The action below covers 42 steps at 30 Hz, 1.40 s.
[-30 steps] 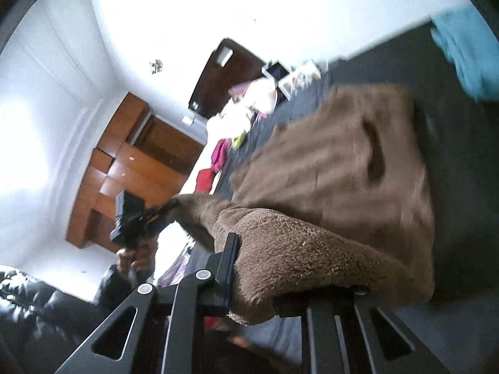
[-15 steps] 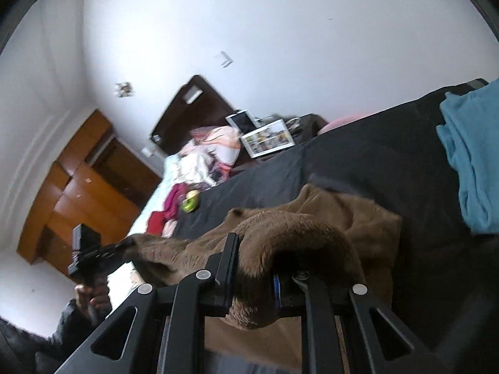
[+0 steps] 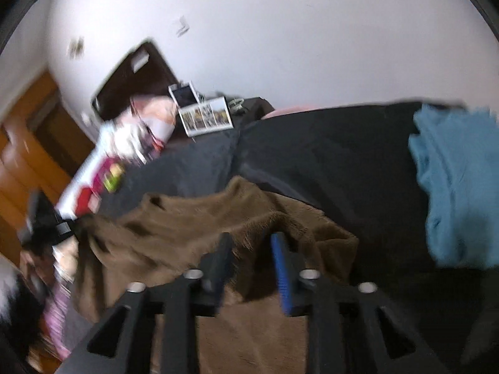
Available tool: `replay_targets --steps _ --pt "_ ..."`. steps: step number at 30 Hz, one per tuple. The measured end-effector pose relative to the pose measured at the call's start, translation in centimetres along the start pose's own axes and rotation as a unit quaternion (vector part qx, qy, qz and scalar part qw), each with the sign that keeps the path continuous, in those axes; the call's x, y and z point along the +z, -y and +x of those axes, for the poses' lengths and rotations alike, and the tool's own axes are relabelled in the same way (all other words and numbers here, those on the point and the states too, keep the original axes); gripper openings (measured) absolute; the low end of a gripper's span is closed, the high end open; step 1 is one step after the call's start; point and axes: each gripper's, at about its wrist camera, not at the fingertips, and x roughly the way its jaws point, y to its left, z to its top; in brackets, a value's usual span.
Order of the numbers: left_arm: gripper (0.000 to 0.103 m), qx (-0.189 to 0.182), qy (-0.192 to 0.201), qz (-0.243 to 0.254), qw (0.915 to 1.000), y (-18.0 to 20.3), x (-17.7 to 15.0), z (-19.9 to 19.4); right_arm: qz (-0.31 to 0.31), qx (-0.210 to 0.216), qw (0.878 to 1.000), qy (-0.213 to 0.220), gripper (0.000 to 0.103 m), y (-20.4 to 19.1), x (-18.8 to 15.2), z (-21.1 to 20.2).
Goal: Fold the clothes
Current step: 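Grasp the folded sweatshirt edge with both grippers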
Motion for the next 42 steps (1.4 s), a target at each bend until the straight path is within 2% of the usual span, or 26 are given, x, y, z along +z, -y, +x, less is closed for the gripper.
replay_targets --steps 1,2,6,10,14,17,20,23,25,27,30,33,35,37,42 --pt "0.016 0.001 -0.003 -0.005 1.0000 -0.4 0.1 0.3 -0.022 -0.012 1.000 -0.002 0.080 -0.5 -0.2 0.0" --pt "0.016 0.001 -0.005 -0.009 0.9999 -0.7 0.1 0.6 -0.042 -0.022 0.999 -0.004 0.082 -0.8 -0.4 0.1" --pt "0.016 -0.002 -0.012 -0.019 0.9997 -1.4 0.3 1.4 -0.088 -0.041 0.995 -0.027 0.082 -1.6 -1.1 0.7" --pt "0.016 -0.006 -0.015 -0.022 0.9996 -1.6 0.6 1.7 -0.130 -0.106 0.985 -0.040 0.082 -2.5 -1.4 2.1" --pt "0.016 -0.013 -0.015 -0.023 0.9995 -1.5 0.7 1.5 -0.112 -0.126 0.985 -0.032 0.082 -2.4 -0.2 3.9" --pt "0.016 -0.022 -0.012 -0.023 0.9994 -1.2 1.1 1.3 -0.083 -0.169 0.982 -0.003 0.082 -1.5 1.5 4.6" --pt "0.016 -0.033 -0.012 -0.016 0.9993 -0.4 1.7 1.8 -0.033 -0.194 0.980 0.029 0.082 -0.1 3.7 4.3" --pt "0.016 -0.035 -0.013 -0.008 0.9993 0.4 2.3 2.7 -0.015 -0.217 0.974 0.054 0.082 0.5 5.3 4.0" --pt "0.017 -0.027 -0.016 -0.010 0.9995 0.5 2.8 3.7 -0.011 -0.231 0.971 0.052 0.082 0.9 6.1 4.7" --pt "0.020 -0.011 -0.031 -0.023 0.9992 -0.1 3.2 5.0 -0.015 -0.252 0.967 0.027 0.082 1.0 6.5 6.7" --pt "0.030 0.010 -0.055 -0.031 0.9980 -0.5 3.3 6.3 -0.016 -0.249 0.968 -0.017 0.082 1.5 6.4 9.4" --pt "0.040 0.014 -0.068 -0.020 0.9974 -0.3 3.2 6.6 -0.006 -0.241 0.970 -0.026 0.082 1.7 5.7 9.7" --pt "0.063 0.005 -0.067 -0.012 0.9976 0.2 3.2 6.1 0.008 -0.223 0.975 -0.016 0.082 1.8 5.3 8.9" --pt "0.081 -0.002 -0.057 -0.006 0.9984 0.8 3.4 5.1 0.019 -0.205 0.979 -0.002 0.082 1.8 5.1 7.8" --pt "0.081 -0.032 -0.025 0.011 0.9991 1.6 3.4 1.6 0.014 -0.182 0.983 0.034 0.082 0.7 4.8 4.8"
